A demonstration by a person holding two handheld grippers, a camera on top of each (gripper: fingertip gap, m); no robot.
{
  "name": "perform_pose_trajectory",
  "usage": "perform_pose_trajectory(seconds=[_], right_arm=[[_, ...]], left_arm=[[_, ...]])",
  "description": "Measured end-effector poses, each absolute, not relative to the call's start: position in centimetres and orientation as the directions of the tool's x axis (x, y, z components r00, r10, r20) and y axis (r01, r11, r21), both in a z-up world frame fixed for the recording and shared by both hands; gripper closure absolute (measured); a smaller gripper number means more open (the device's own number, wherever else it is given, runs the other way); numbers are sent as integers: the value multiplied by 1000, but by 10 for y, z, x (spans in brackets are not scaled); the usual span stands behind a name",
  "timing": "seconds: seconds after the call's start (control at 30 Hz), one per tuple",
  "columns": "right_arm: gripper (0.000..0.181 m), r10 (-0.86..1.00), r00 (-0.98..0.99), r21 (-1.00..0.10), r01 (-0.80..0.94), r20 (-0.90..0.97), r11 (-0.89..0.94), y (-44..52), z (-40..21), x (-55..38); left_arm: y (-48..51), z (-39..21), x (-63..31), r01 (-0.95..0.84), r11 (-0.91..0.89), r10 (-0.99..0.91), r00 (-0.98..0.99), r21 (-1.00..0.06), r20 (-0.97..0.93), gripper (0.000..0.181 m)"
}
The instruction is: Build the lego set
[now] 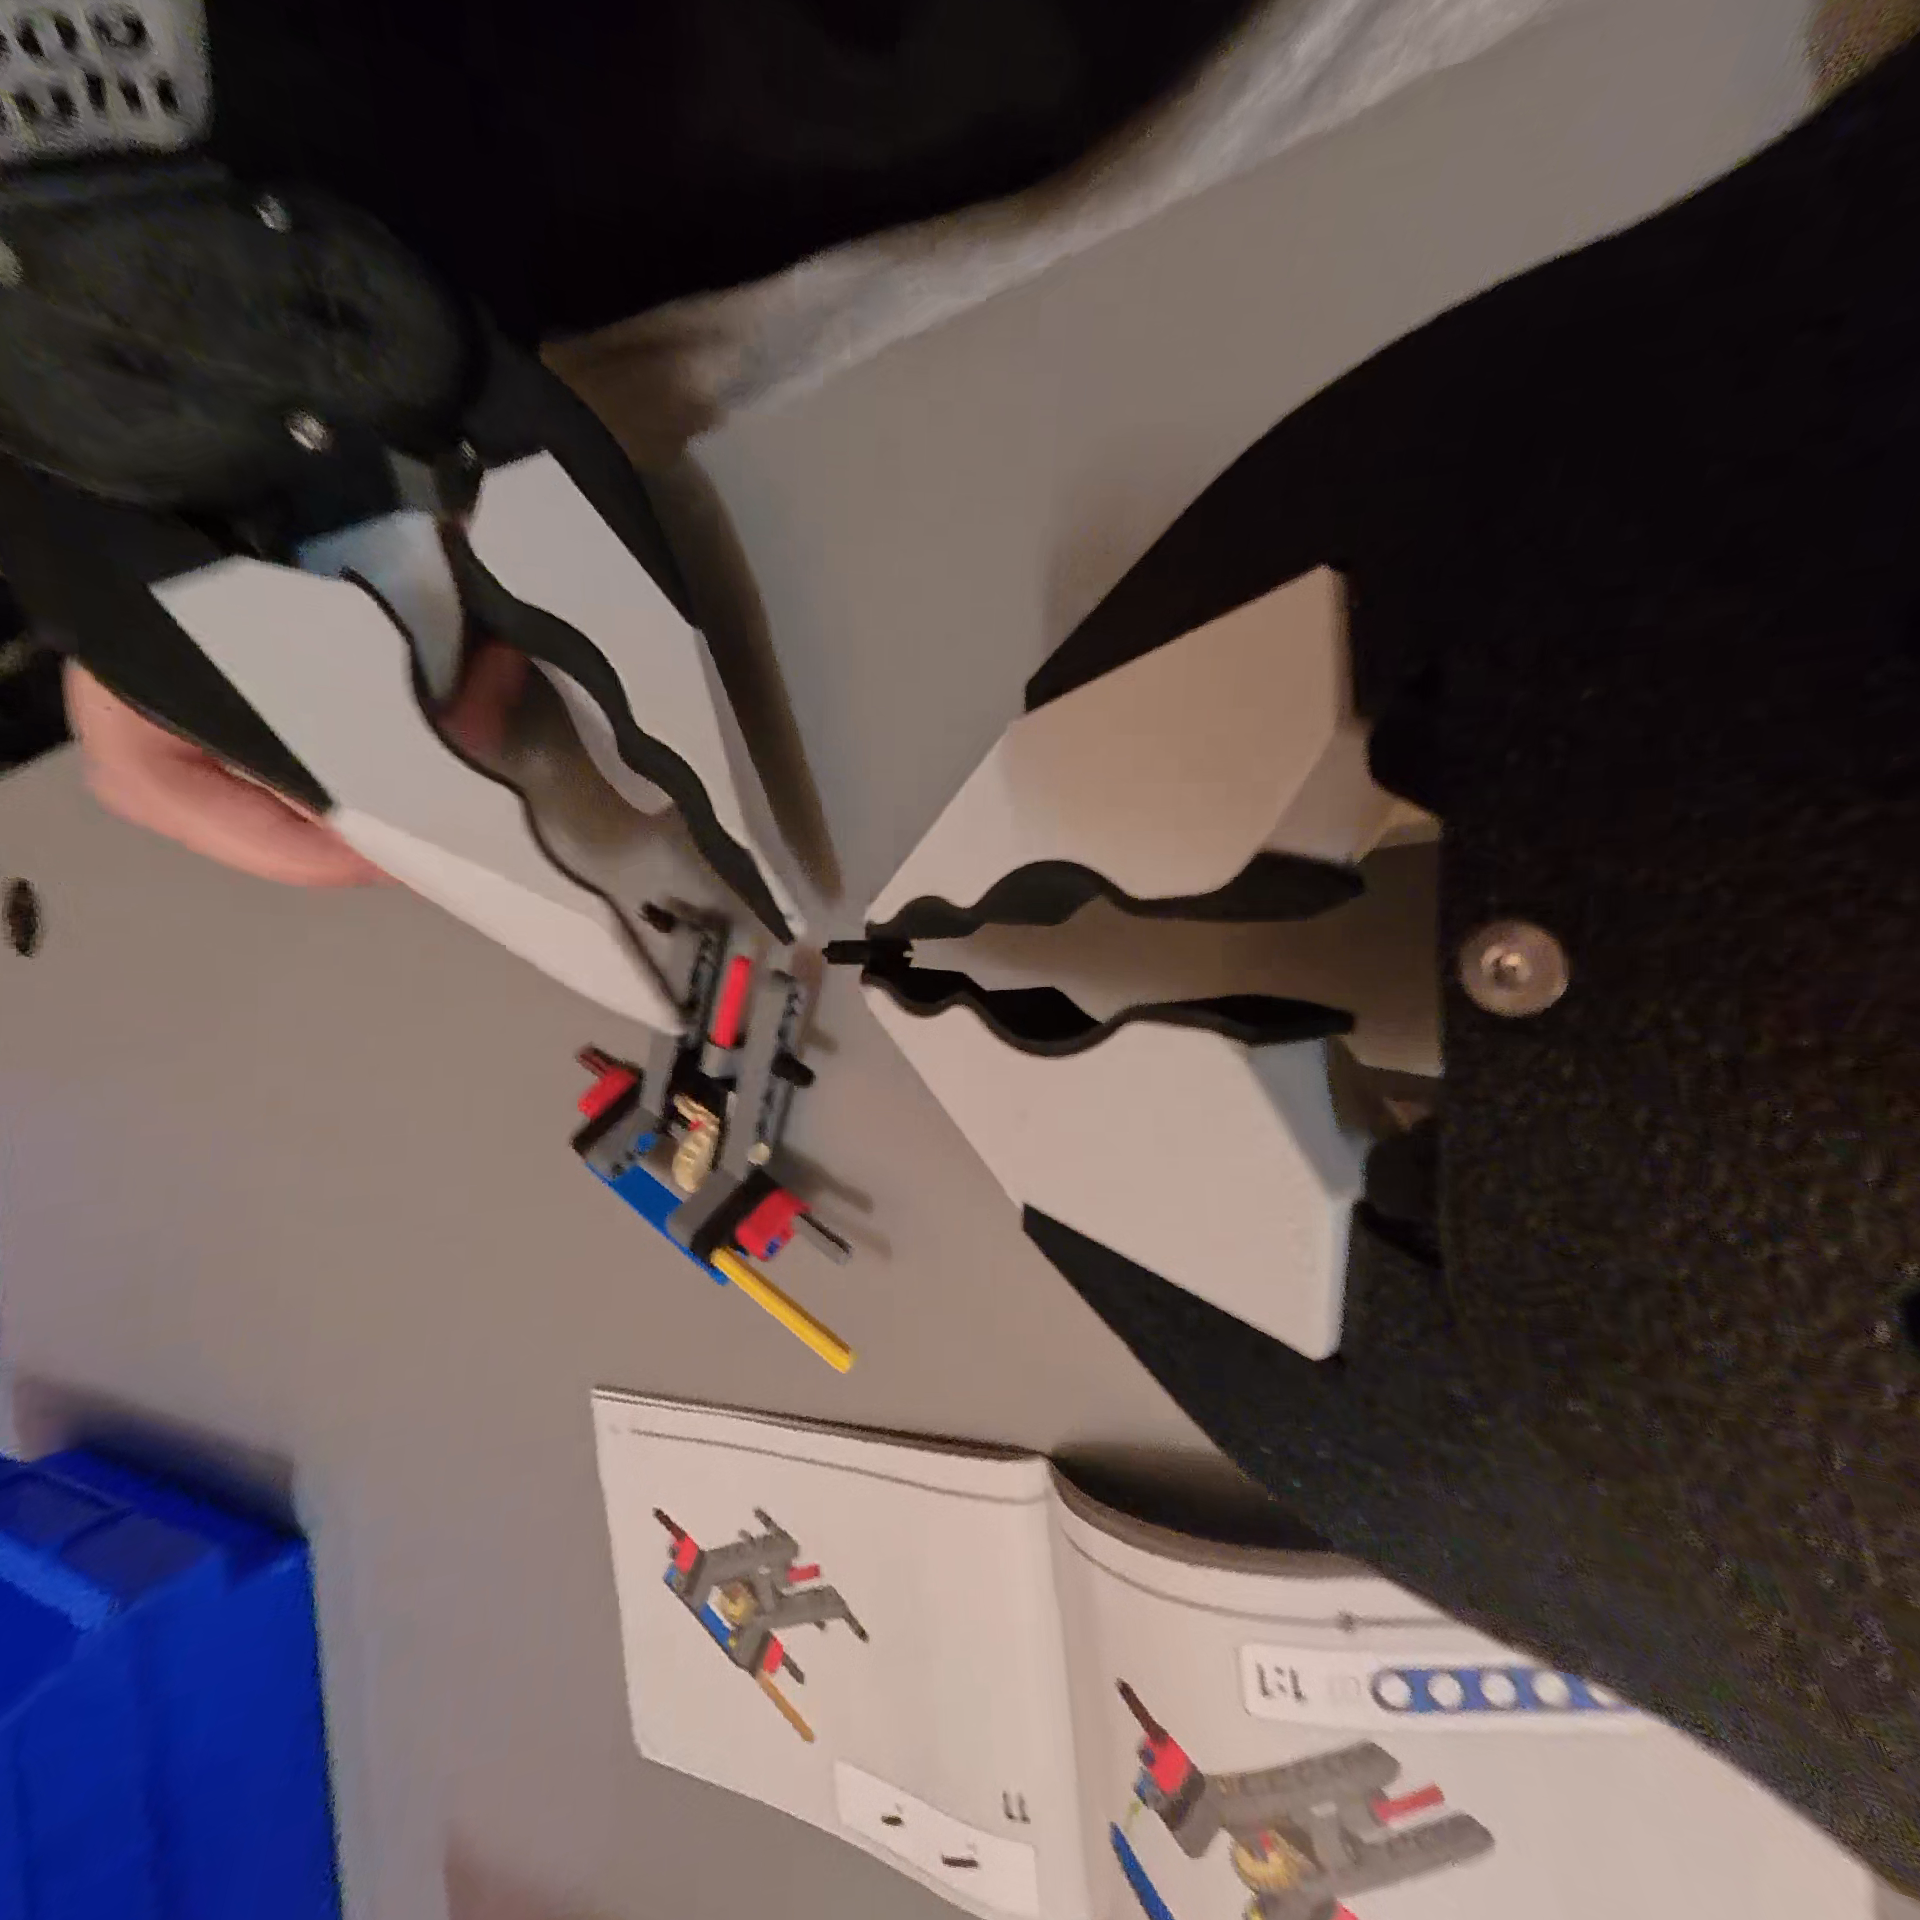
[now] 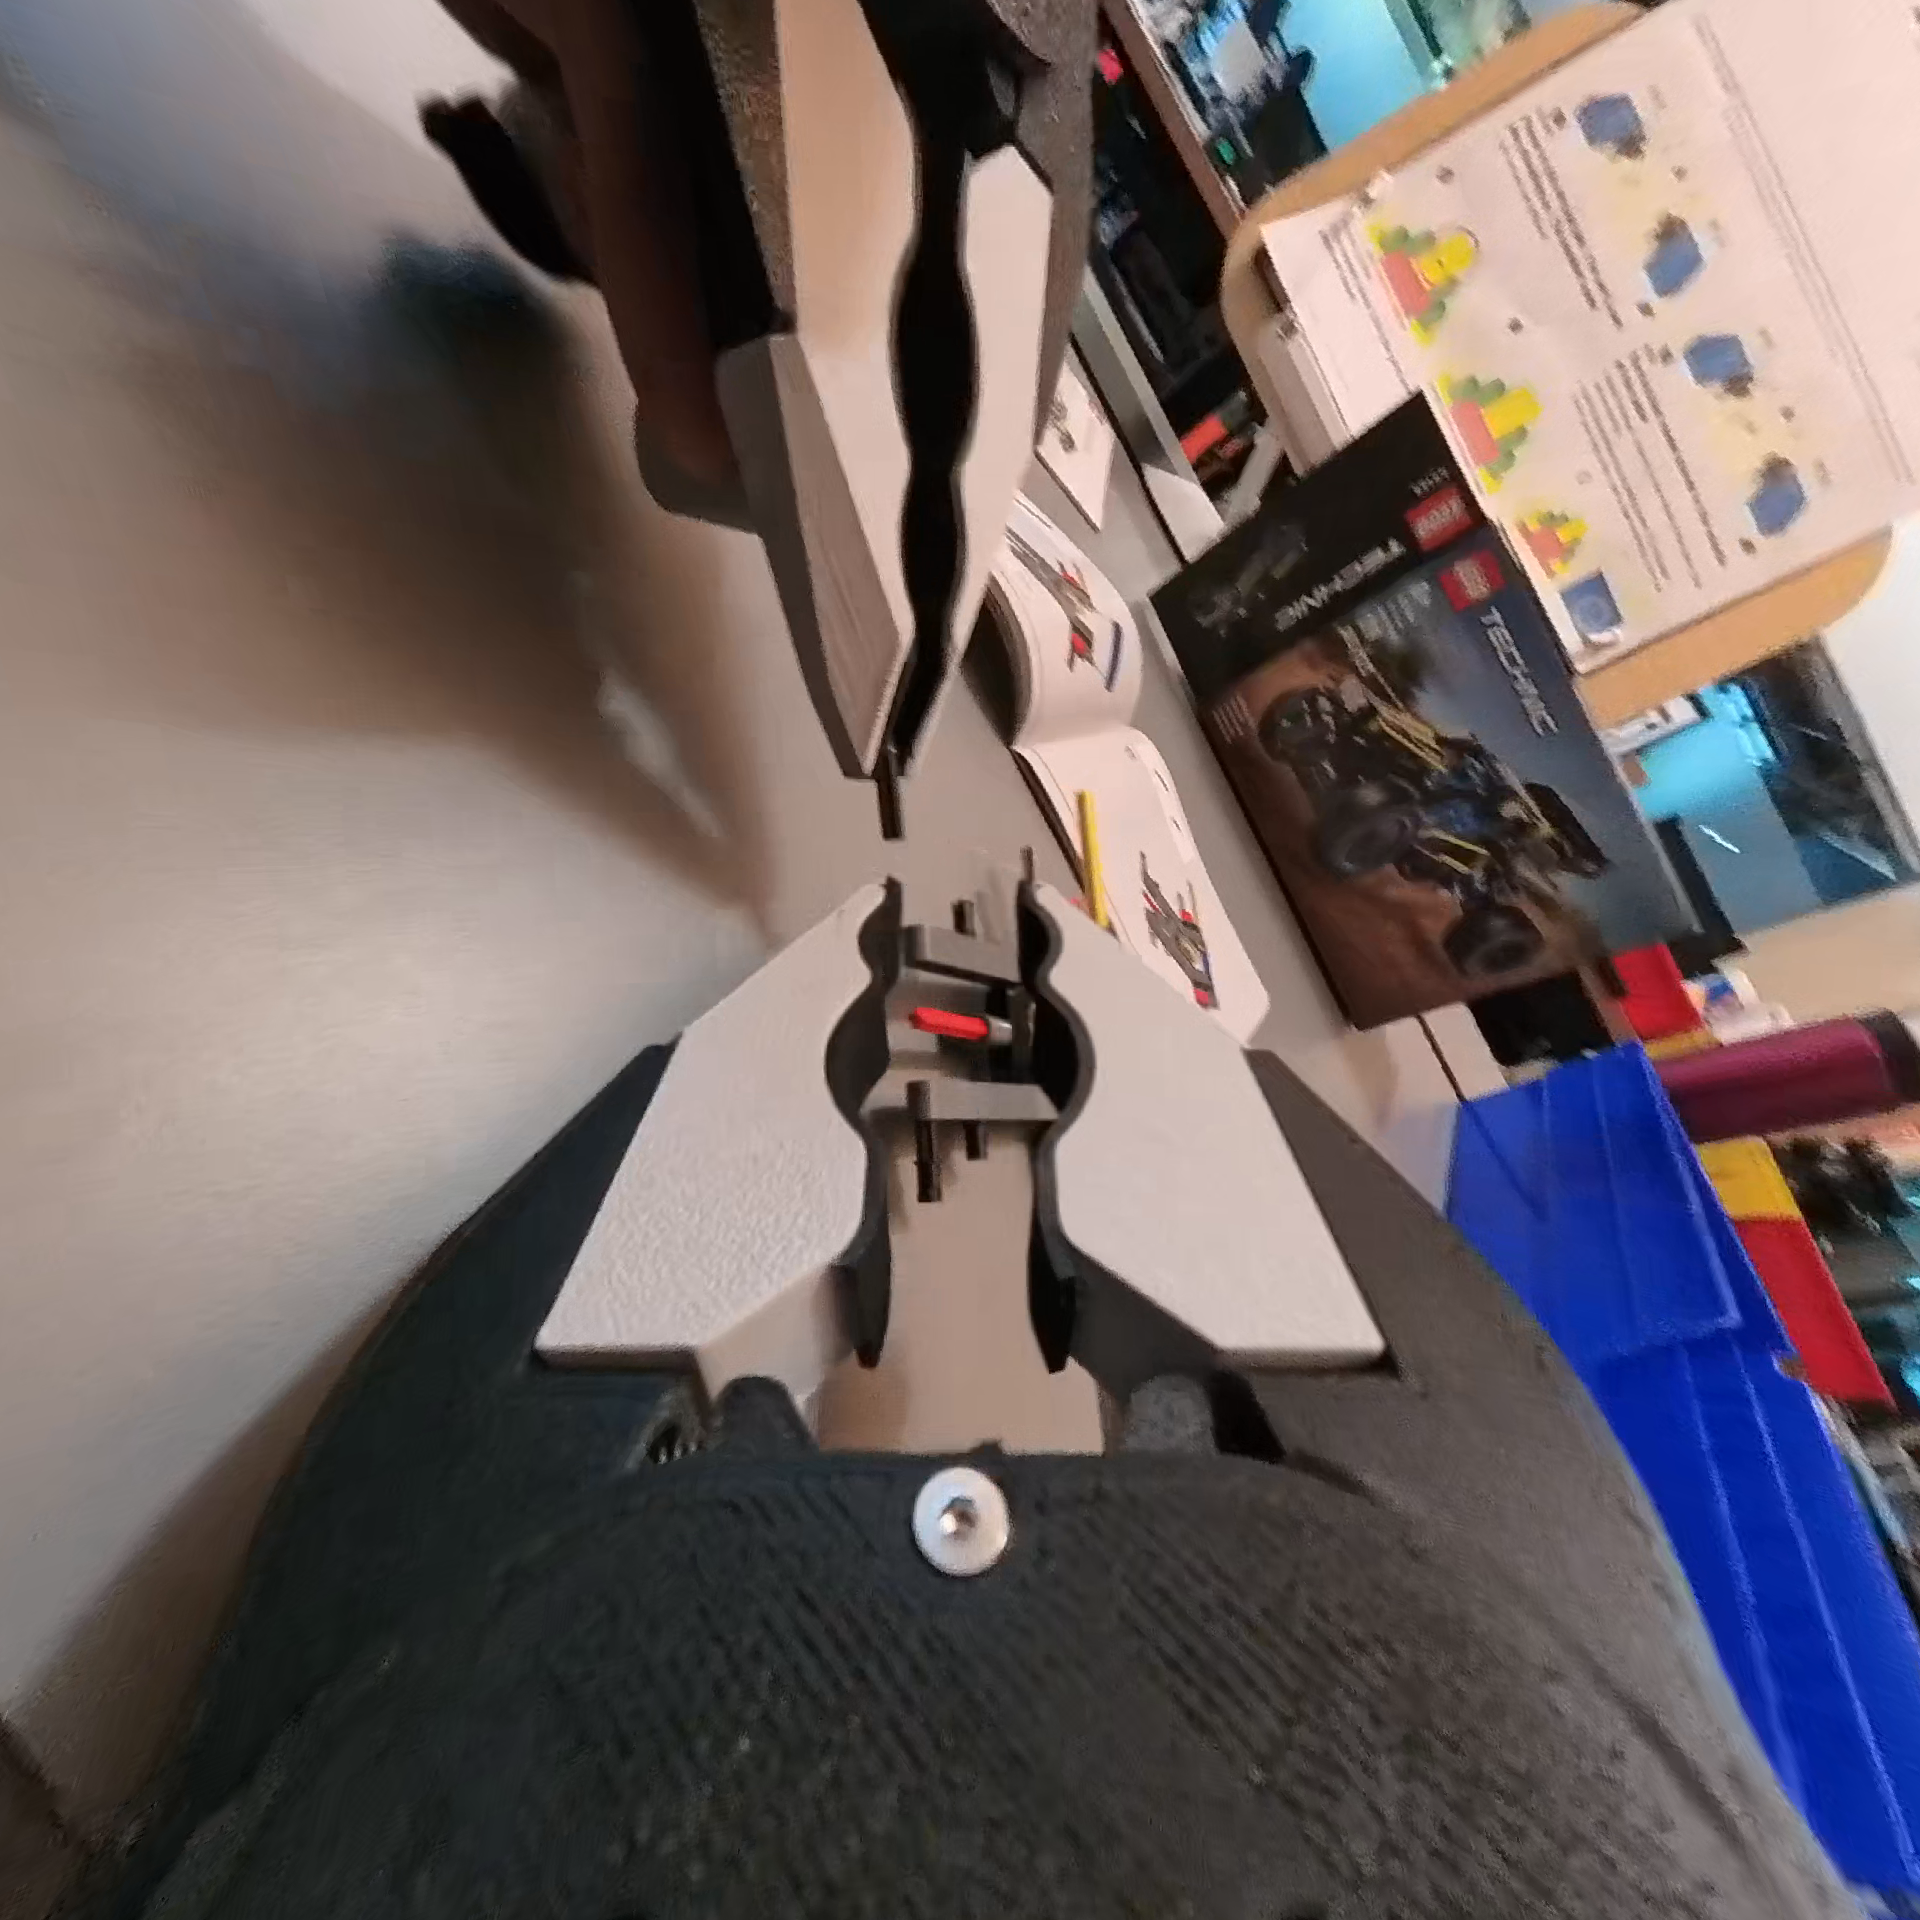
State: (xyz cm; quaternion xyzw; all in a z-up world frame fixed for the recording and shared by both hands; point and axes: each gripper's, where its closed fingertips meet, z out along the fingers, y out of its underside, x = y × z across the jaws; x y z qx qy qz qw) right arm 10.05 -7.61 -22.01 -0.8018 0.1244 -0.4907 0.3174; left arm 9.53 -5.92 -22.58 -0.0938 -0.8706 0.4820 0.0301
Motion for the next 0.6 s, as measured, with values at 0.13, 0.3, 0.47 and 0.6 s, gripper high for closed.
perform_pose_trajectory(seconds=[0.13,0.3,0.47,0.6], right_arm=[[152,-446,444,-534,88,777,-841,-81,-224,110],[161,-356,437,-428,76,826,-901,-84,-239,113],[166,-343,411,-403,66,845,-913,-90,-239,114],[172,-341,406,-405,80,848,-911,-93,-239,113]], left_arm=[[-59,-234,104,135,580,212,-977,-803,-11,179],[-67,-235,107,134,564,235,-972,-815,3,179],[-71,-238,104,161,556,242,-970,-815,-26,179],[-78,-233,104,152,525,221,-975,-837,-38,179]])
